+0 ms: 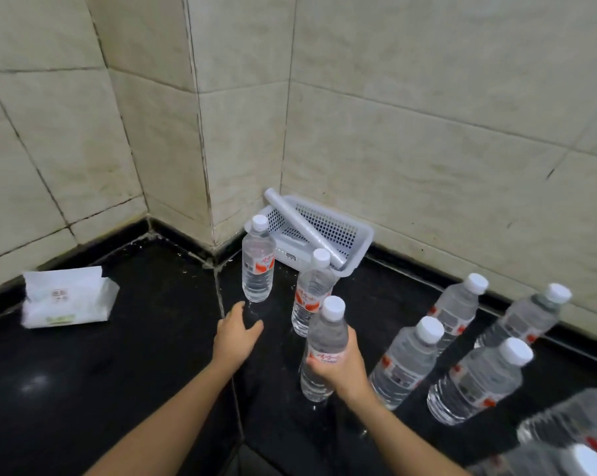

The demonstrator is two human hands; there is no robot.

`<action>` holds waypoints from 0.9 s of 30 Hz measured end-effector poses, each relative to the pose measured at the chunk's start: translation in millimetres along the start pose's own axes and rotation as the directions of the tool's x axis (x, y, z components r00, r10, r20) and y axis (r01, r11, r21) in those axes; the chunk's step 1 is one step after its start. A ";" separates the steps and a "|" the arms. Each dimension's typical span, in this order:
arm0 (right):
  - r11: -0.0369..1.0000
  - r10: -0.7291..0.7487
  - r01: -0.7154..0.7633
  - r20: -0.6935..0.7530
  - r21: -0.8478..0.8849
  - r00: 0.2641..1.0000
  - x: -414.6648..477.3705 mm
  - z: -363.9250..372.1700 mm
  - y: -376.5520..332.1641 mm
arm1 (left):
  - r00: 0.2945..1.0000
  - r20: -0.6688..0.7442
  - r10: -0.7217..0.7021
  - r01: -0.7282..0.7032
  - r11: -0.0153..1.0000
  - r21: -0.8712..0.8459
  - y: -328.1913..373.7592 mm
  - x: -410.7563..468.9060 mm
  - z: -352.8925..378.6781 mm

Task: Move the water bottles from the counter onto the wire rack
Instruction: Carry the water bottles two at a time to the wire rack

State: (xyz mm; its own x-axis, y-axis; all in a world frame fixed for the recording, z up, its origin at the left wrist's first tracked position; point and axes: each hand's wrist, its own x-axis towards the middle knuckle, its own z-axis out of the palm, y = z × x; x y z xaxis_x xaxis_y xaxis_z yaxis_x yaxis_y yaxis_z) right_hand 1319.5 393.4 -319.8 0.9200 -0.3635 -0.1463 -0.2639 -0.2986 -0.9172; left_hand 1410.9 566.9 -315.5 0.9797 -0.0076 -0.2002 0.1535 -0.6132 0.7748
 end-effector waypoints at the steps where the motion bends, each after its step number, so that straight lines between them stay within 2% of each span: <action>1: 1.000 0.008 -0.008 -0.036 -0.016 0.999 5.4 4.0 1.4 | 1.000 -0.006 0.005 -0.006 1.000 -0.027 0.9 8.8 -0.9; 5: 0.996 0.078 -0.083 -0.123 -0.039 0.989 22.0 10.7 5.6 | 0.997 -0.062 0.054 -0.062 0.990 -0.127 9.4 40.0 -3.0; 9: 0.993 0.082 -0.093 -0.145 -0.073 0.986 37.2 8.6 31.7 | 0.991 -0.085 0.108 -0.123 0.971 -0.205 28.3 77.6 -7.7; 11: 0.992 0.084 -0.097 -0.162 -0.079 0.983 33.8 7.2 22.0 | 0.988 -0.109 0.111 -0.134 0.964 -0.230 36.4 99.5 -11.3; 13: 0.992 0.068 -0.083 -0.156 -0.093 0.985 28.5 9.7 10.7 | 0.989 -0.067 0.133 -0.146 0.945 -0.292 39.3 117.8 -11.1; 16: 0.991 0.085 -0.100 -0.165 -0.083 0.983 24.5 15.8 7.0 | 0.994 0.029 0.108 -0.089 0.919 -0.383 39.6 128.1 -3.6; 20: 0.984 0.124 -0.146 -0.199 -0.103 0.972 25.1 19.0 14.7 | 0.997 -0.011 0.079 -0.079 0.938 -0.336 36.0 130.5 1.9; 24: 0.988 0.120 -0.139 -0.232 -0.064 0.965 27.0 17.0 7.2 | 0.985 0.080 0.153 -0.114 0.925 -0.362 21.2 137.4 -1.9; 27: 0.990 0.117 -0.132 -0.238 -0.045 0.964 26.0 16.3 6.4 | 0.969 0.091 0.232 -0.182 0.908 -0.376 7.9 127.1 -6.4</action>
State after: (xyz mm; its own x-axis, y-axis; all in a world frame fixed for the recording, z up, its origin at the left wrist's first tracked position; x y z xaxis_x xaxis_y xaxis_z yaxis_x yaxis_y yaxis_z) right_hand 1346.4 396.5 -335.5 0.7869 -0.5959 -0.1604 -0.3957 -0.2879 -0.8721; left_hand 1537.5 566.2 -330.9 0.9728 -0.2211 -0.0689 0.0097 -0.2584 0.9660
